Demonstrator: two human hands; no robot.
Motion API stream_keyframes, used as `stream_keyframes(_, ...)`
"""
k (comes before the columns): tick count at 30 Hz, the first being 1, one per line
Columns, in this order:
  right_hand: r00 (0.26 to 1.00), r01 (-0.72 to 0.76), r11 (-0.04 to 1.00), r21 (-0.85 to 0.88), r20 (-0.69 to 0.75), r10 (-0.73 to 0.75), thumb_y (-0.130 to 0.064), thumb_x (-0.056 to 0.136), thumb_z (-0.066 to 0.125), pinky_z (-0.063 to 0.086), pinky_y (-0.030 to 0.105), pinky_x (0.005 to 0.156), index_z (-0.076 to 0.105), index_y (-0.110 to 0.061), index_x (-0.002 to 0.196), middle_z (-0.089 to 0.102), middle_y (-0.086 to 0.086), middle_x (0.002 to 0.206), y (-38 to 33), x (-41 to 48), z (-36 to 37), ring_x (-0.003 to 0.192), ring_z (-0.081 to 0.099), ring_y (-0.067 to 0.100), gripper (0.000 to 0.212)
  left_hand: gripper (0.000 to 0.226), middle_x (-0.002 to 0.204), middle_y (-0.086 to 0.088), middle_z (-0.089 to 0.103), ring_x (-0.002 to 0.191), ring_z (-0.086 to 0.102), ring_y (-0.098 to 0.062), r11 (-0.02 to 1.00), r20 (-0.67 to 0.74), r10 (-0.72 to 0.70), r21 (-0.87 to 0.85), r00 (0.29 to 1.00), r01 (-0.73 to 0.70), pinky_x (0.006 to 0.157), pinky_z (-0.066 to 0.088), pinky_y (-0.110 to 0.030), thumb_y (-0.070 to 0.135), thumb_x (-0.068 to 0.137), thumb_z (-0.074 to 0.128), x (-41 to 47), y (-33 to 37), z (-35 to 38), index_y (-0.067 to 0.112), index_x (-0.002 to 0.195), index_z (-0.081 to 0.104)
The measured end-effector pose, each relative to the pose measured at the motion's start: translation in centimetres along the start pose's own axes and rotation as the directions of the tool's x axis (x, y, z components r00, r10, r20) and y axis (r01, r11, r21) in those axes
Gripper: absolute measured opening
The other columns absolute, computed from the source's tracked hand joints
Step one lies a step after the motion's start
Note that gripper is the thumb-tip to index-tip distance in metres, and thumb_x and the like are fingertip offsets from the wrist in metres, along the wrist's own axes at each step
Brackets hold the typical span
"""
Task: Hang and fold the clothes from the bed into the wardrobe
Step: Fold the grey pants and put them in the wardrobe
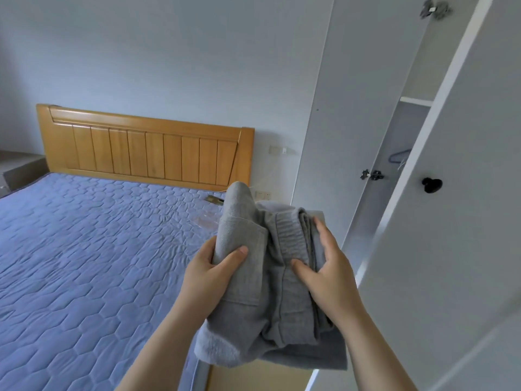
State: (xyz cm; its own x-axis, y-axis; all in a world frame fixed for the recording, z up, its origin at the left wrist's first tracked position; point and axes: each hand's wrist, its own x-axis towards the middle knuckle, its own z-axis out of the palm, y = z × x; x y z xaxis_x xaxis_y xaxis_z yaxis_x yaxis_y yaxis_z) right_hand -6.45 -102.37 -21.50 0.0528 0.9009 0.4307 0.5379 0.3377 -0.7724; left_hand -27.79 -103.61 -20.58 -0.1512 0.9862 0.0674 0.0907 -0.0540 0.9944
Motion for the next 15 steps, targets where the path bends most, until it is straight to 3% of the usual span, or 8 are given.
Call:
stream_keyframes(4,1.000,-0.019,1.000,0.005,-0.019,0.020,-0.027,0.083,0.072,0.030,-0.006,0.085,0.024,-0.044,0.148,0.032,-0.051,0.124,0.6,6.0,2.6,0.112,0.036,-0.028,0.082,0.012,0.087,0.021,0.071,0.076,0.065,0.004,0.999,0.032,0.041,-0.010,0.999,-0.041,0.067,0.049,-0.025,0.039,0.083,0.071,7.3,0.4,-0.5,0.038,0.093,0.067)
stream_keyframes(9,0.995,-0.050,0.998,-0.038,-0.093,0.046,-0.021,0.083,0.073,0.025,-0.011,0.082,0.026,-0.038,0.150,0.029,-0.054,0.121,1.9,12.7,4.9,0.106,0.029,-0.039,0.084,0.009,0.088,0.023,0.070,0.075,0.064,0.007,0.997,0.093,0.070,-0.026,0.993,-0.068,0.067,0.050,-0.025,0.039,0.083,0.071,15.7,0.7,-0.2,0.042,0.091,0.066)
stream_keyframes(12,0.991,-0.080,0.995,-0.067,-0.114,0.072,-0.023,0.083,0.072,0.025,-0.011,0.083,0.024,-0.043,0.149,0.028,-0.059,0.117,3.1,15.9,5.0,0.107,0.030,-0.037,0.084,0.011,0.086,0.025,0.070,0.076,0.064,0.007,0.997,0.126,0.069,-0.050,0.990,-0.063,0.066,0.049,-0.023,0.039,0.083,0.071,19.6,0.7,1.2,0.045,0.089,0.065)
stream_keyframes(15,0.990,-0.071,0.993,-0.090,-0.131,0.059,-0.025,0.084,0.071,0.026,-0.008,0.086,0.022,-0.044,0.149,0.031,-0.049,0.128,4.2,19.5,4.6,0.115,0.034,-0.026,0.083,0.013,0.090,0.016,0.072,0.084,0.066,-0.003,0.996,0.161,0.076,-0.059,0.984,-0.067,0.072,0.054,-0.029,0.040,0.082,0.071,23.4,1.4,3.3,0.042,0.094,0.064)
